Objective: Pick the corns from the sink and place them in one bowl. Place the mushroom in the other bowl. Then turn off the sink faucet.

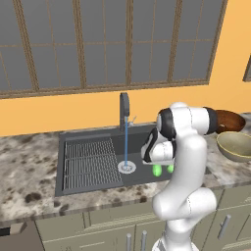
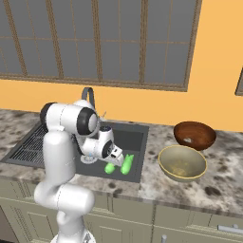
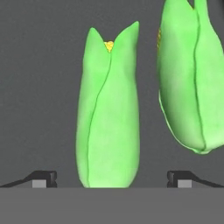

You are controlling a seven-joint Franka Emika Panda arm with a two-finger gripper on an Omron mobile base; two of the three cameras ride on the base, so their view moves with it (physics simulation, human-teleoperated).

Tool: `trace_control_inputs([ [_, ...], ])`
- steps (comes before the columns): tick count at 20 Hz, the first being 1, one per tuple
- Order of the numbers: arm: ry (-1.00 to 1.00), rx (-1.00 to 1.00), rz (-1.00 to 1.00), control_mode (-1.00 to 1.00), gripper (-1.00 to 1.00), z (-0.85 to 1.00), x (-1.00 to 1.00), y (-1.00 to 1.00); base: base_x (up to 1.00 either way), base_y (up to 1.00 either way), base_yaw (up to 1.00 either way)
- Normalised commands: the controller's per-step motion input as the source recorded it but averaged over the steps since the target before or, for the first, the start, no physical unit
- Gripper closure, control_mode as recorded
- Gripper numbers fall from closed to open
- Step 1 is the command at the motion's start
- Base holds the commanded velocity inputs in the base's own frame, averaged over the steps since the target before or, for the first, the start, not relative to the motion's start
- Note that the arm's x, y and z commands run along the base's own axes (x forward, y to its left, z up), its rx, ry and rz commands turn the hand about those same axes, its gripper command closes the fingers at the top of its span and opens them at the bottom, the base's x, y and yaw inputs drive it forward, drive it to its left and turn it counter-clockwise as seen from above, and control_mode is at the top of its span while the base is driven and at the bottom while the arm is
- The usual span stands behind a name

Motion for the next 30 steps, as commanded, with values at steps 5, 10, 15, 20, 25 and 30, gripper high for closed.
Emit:
trace_control_inputs([
  [5,-0.07,-0.03,-0.01,-1.0,-1.0,-0.25,0.03,0.0,0.0,0.0,0.0],
  [10,-0.07,-0.02,-0.02,-1.0,-1.0,-0.21,0.1,0.0,0.0,0.0,0.0],
  [15,-0.05,-0.04,-0.03,-1.0,1.0,-0.13,0.06,0.04,0.0,0.0,0.0],
  [20,-0.04,-0.06,-0.04,-1.0,1.0,-0.05,0.0,0.08,0.0,0.0,0.0],
  [25,-0.08,0.0,0.0,-1.0,1.0,0.25,-0.2,0.0,0.0,0.0,0.0],
  [30,-0.04,0.03,0.04,-1.0,1.0,0.9,-0.33,-0.01,0.0,0.0,0.0],
])
